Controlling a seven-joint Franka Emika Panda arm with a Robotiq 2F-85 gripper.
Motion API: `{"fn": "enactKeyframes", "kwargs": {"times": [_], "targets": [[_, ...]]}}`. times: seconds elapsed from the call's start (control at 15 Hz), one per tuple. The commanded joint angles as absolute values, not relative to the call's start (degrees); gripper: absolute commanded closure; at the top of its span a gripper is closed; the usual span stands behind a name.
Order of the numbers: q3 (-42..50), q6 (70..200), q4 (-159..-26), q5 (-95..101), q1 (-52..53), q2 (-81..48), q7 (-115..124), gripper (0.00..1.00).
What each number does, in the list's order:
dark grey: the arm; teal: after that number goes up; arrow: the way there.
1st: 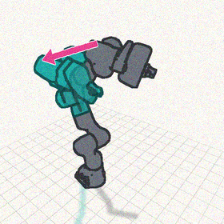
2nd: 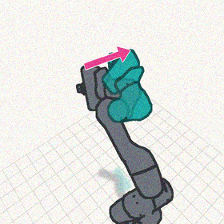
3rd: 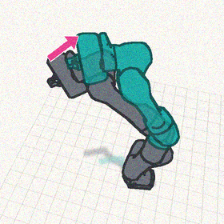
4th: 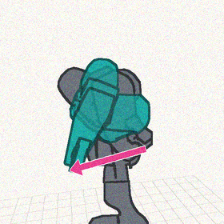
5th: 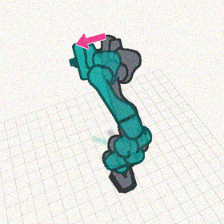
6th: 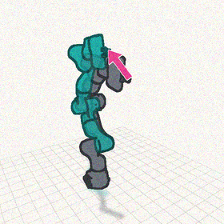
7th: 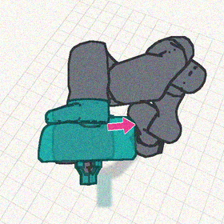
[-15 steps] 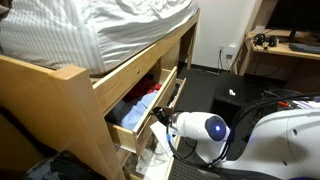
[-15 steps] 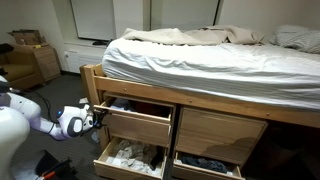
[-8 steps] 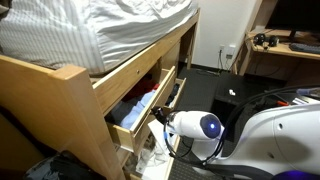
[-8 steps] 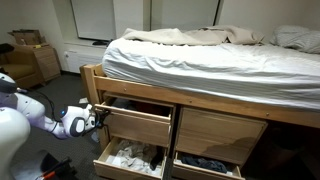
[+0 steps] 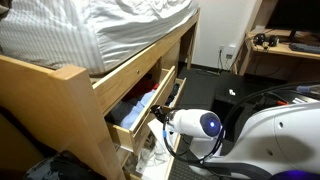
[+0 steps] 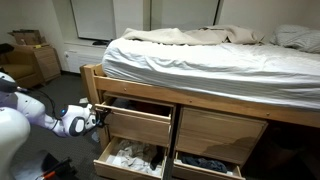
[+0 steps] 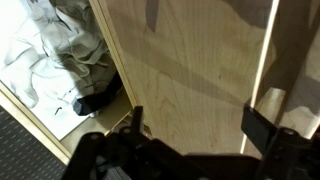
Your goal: Close the drawer
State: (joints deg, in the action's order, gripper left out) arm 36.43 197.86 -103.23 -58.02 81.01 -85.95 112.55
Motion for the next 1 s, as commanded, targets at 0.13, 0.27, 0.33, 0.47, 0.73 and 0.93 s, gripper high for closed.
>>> {"fn": "enactKeyframes", "kwargs": {"times": [0.13, 0.27, 0.33, 0.47, 0.73, 0.93], "targets": [[34.58, 195.92, -94.99, -54.19, 72.71, -85.78, 106.62, 0.00], [32.96, 194.28, -91.26, -51.00, 69.01, -85.75, 106.66, 0.00], [32.19, 192.50, -89.63, -49.01, 67.40, -85.75, 107.11, 0.00], [31.12, 190.57, -89.62, -46.60, 66.10, -85.73, 108.66, 0.00], [31.85, 190.00, -91.07, -46.86, 67.11, -85.76, 109.11, 0.00], [31.70, 189.79, -90.96, -46.84, 67.11, -85.76, 109.11, 0.00]]}}
